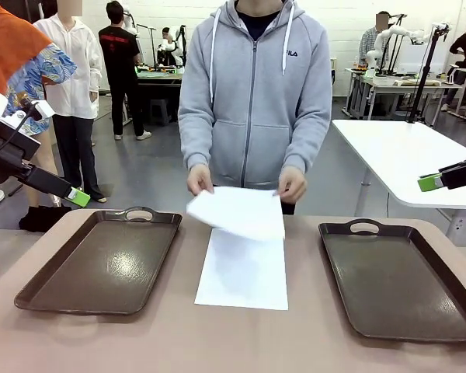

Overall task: Sort the A4 documents.
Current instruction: Receive the A4 Paper.

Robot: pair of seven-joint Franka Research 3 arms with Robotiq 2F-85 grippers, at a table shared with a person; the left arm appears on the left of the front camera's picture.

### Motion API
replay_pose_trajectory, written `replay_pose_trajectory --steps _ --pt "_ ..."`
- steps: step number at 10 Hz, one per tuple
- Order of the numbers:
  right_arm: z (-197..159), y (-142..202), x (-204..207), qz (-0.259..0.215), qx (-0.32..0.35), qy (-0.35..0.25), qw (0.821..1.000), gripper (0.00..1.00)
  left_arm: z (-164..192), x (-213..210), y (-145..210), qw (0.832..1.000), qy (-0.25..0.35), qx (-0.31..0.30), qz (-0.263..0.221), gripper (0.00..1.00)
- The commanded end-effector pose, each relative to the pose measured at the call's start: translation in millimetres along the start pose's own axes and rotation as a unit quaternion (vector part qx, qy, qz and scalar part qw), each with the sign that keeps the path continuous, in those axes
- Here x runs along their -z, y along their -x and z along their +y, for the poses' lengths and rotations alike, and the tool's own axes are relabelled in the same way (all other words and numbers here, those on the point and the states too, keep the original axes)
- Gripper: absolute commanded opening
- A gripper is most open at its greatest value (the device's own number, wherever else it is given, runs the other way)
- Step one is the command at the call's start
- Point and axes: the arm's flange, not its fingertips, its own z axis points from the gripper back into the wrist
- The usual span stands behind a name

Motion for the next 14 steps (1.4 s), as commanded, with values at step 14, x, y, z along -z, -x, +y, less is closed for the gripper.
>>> replay_pose_trajectory --steps 14 --pt "-0.6 0.4 -0.2 -0.003 0.001 -0.004 1.000 1.00 0.3 -0.5 0.2 1.000 0.006 0.001 -0.003 1.00"
